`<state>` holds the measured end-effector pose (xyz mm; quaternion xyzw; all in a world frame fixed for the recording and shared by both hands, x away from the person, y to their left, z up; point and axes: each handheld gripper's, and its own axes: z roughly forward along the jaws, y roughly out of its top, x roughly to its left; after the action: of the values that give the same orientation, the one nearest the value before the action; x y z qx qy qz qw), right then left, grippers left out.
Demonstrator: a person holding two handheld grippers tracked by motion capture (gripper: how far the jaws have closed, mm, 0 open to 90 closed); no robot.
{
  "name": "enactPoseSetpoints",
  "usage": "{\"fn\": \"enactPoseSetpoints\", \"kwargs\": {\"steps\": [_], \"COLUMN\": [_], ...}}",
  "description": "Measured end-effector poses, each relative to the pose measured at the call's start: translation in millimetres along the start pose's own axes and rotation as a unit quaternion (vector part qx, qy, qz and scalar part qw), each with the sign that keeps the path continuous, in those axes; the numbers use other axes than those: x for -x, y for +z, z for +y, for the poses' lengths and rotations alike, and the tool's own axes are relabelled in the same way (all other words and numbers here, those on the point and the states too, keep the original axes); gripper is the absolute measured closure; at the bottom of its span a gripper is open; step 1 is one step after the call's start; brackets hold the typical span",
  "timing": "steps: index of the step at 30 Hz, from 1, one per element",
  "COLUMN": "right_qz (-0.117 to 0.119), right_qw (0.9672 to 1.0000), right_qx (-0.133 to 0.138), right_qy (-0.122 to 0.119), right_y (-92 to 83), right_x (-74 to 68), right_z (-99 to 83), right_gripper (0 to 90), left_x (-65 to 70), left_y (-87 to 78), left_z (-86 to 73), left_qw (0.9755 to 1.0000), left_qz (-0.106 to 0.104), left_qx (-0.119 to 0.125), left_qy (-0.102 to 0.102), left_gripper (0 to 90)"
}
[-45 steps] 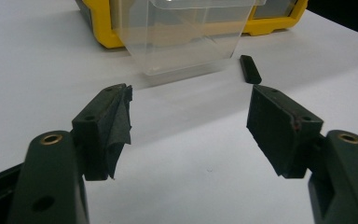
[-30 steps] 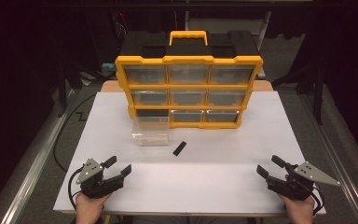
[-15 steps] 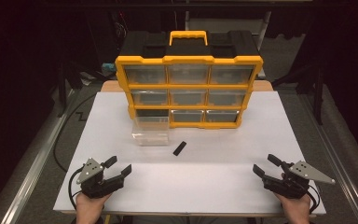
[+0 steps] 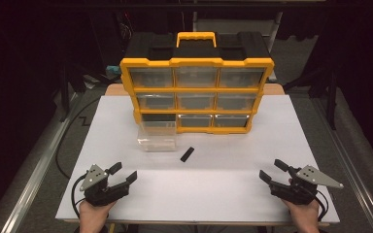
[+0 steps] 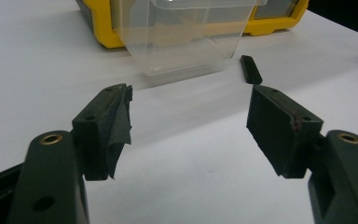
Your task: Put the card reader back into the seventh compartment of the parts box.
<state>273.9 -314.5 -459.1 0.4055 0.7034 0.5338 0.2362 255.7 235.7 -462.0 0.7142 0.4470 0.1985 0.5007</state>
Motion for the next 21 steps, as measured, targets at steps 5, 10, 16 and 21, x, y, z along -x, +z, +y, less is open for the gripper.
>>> {"fn": "enactPoseSetpoints", "kwargs": {"steps": [5,10,16,21], "right_qz": [0.003,0.006,0.012,0.019], "right_qw": [1.0000,0.9999,0.9998,0.9996], "right_qx": [-0.003,-0.008,-0.012,-0.018], "right_qy": [0.001,-0.002,-0.007,-0.009], "right_y": [4.0,8.3,13.6,17.3], "right_x": [-1.3,-4.0,-7.9,-10.3], "right_z": [0.9,1.9,3.2,4.1], "right_gripper": [26.3,26.3,26.3,26.3], "left_x": [0.3,0.1,0.4,0.7], "left_y": [0.2,0.1,0.1,0.3], "left_z": [0.0,0.0,-0.1,-0.2], "left_qw": [1.0000,1.0000,1.0000,1.0000], "left_qz": [-0.001,-0.001,-0.001,-0.001], "left_qx": [0.000,0.000,0.000,-0.001], "left_qy": [0.000,0.000,0.000,0.001], "left_gripper": [31.2,31.2,31.1,31.2]}}
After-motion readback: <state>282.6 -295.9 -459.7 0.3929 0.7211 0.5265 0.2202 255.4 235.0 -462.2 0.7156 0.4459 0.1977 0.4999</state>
